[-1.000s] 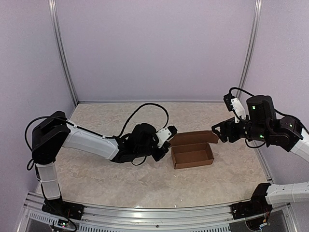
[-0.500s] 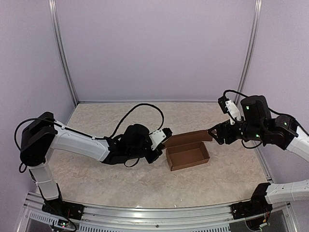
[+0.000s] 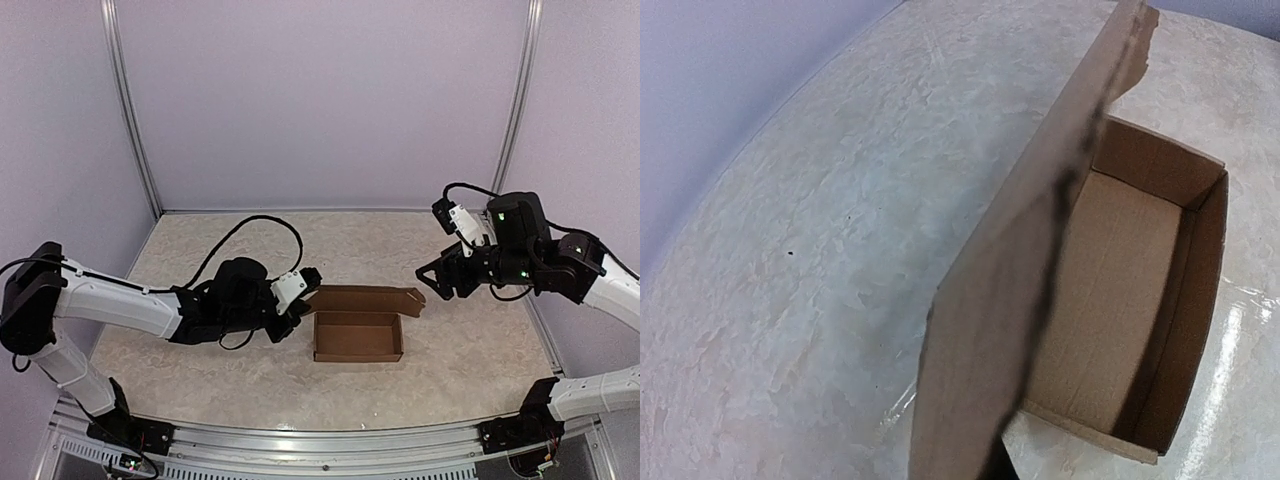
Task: Fold the paper box
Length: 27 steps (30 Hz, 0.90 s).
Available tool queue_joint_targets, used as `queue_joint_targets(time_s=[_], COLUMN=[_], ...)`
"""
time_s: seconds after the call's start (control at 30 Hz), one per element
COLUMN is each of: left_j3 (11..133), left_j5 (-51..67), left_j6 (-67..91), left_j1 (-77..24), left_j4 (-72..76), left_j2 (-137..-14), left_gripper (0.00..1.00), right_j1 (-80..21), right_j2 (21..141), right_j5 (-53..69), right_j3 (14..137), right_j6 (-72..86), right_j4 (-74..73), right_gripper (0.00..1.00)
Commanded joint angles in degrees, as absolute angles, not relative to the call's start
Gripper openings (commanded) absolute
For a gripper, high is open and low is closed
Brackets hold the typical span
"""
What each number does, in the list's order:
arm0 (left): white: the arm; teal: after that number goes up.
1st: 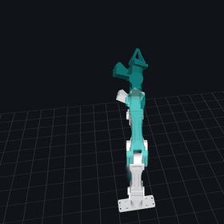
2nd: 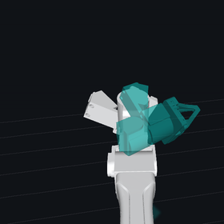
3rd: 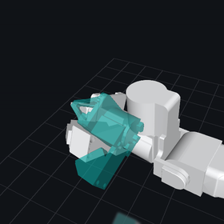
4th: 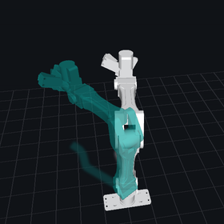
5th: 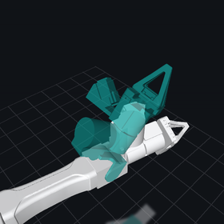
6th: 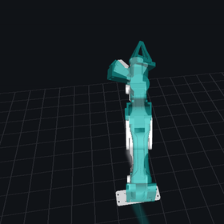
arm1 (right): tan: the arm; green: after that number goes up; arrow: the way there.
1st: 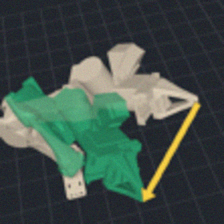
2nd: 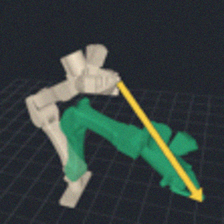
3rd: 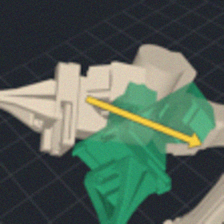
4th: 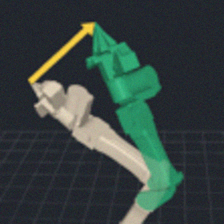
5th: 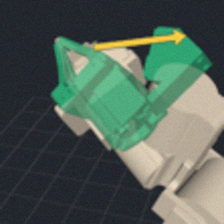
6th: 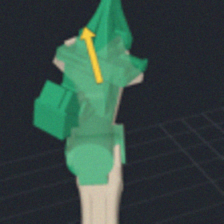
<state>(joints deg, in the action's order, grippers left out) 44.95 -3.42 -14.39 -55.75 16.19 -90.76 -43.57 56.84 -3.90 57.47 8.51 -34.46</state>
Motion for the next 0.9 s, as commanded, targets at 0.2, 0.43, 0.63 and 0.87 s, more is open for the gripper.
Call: queue_joint_targets(time_s=[0.2,0.43,0.63,0.87], left_j3=[38.3,38.3,38.8,38.7], left_j5=[-1.8,-1.7,-1.8,-1.8], left_j6=[-12.8,-12.4,-12.6,-12.5], left_j1=[-53.6,-53.2,-53.1,-52.9], left_j4=[12.9,12.7,12.5,12.2], left_j2=[-82.4,-83.0,-84.1,-84.4], left_gripper=[0.00,0.00,0.00,0.00], right_j1=[-43.0,-43.0,-43.0,-42.8], right_j2=[52.0,52.2,55.3,59.1], right_j5=[3.6,5.8,3.8,2.2], right_j3=[44.0,34.5,28.5,25.2], right_j6=[-3.6,-4.2,-4.0,-3.9], right_j4=[-17.0,-5.6,2.3,10.2], right_gripper=[0.77,0.77,0.77,0.77])
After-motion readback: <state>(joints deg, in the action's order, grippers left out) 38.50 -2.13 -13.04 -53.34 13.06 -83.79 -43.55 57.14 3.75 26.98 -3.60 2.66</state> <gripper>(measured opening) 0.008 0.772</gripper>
